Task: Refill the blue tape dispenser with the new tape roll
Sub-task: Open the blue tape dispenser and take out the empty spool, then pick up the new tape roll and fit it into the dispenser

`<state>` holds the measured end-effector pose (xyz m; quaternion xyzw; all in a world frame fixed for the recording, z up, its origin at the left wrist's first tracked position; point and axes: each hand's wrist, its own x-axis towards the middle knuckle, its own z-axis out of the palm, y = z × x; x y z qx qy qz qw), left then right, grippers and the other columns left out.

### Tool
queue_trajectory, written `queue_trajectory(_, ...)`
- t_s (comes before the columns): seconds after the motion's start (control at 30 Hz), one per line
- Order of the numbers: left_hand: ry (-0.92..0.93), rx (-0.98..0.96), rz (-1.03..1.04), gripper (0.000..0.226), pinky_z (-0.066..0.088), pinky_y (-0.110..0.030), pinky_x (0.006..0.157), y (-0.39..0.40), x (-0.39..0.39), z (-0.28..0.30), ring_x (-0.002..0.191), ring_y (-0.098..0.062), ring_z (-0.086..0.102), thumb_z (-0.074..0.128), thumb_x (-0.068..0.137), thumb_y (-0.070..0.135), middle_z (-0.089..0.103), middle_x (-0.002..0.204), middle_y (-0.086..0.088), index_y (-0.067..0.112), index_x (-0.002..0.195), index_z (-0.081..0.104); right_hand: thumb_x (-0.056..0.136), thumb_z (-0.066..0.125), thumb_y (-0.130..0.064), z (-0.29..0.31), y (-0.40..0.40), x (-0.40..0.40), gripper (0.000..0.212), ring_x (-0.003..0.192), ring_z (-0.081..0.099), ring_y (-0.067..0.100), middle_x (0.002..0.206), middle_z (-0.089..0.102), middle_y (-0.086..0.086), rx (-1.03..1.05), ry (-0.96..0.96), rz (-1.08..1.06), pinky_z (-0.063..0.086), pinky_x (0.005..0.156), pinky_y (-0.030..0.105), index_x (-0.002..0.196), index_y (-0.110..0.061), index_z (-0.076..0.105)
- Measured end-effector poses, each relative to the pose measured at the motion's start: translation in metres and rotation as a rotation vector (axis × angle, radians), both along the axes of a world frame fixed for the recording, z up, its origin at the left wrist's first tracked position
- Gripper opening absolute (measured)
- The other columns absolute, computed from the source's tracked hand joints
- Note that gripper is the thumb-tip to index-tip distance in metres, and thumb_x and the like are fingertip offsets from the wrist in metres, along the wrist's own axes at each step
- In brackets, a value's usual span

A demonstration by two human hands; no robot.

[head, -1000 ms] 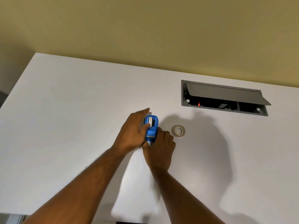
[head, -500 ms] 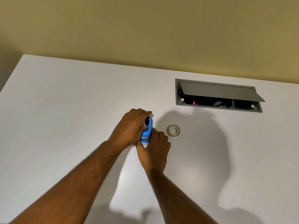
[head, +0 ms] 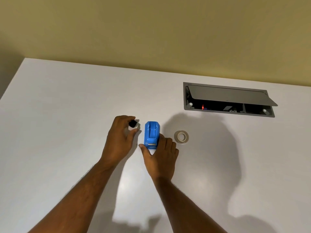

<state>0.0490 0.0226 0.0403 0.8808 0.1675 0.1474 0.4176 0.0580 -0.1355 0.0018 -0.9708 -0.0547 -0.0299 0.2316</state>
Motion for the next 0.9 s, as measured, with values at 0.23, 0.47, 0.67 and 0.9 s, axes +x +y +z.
queue_trajectory(0.23, 0.112, 0.067, 0.146, 0.029, 0.04, -0.024, 0.092, 0.014, -0.021, -0.027, 0.109, -0.008, 0.054, 0.077, 0.084, 0.025, 0.063, 0.108, 0.02, 0.027, 0.111, 0.067, 0.077, 0.052, -0.079, -0.004, 0.001, 0.001, 0.073, 0.092, 0.049, 0.01, 0.101, 0.054, -0.009, 0.004, 0.018, -0.007, 0.046, 0.084, 0.03, 0.127, -0.026, 0.045)
queue_trajectory(0.47, 0.101, 0.032, 0.196, 0.031, 0.045, -0.028, 0.087, 0.019, -0.031, -0.03, 0.1, 0.001, 0.047, 0.08, 0.08, 0.021, 0.063, 0.101, 0.018, 0.032, 0.102, 0.062, 0.076, 0.054, -0.077, -0.006, 0.001, 0.001, 0.073, 0.087, 0.049, 0.013, 0.097, 0.054, -0.005, -0.032, -0.015, -0.005, 0.045, 0.079, 0.03, 0.124, -0.023, 0.047)
queue_trajectory(0.67, 0.049, 0.061, 0.123, 0.034, 0.033, -0.009, 0.095, 0.023, -0.035, -0.025, 0.112, -0.005, 0.045, 0.069, 0.088, 0.018, 0.06, 0.117, 0.013, 0.023, 0.122, 0.065, 0.078, 0.055, -0.075, -0.006, 0.001, 0.001, 0.07, 0.09, 0.047, 0.015, 0.099, 0.053, -0.005, -0.02, -0.014, 0.007, 0.044, 0.08, 0.032, 0.124, -0.023, 0.048)
queue_trajectory(0.9, 0.131, 0.089, 0.037, 0.024, 0.037, -0.017, 0.086, 0.038, -0.035, -0.023, 0.108, -0.016, 0.052, 0.067, 0.091, 0.012, 0.063, 0.108, 0.003, 0.02, 0.113, 0.071, 0.079, 0.056, -0.073, -0.008, 0.0, 0.002, 0.069, 0.094, 0.045, 0.017, 0.101, 0.053, -0.004, -0.031, -0.027, 0.016, 0.04, 0.083, 0.034, 0.124, -0.022, 0.049)
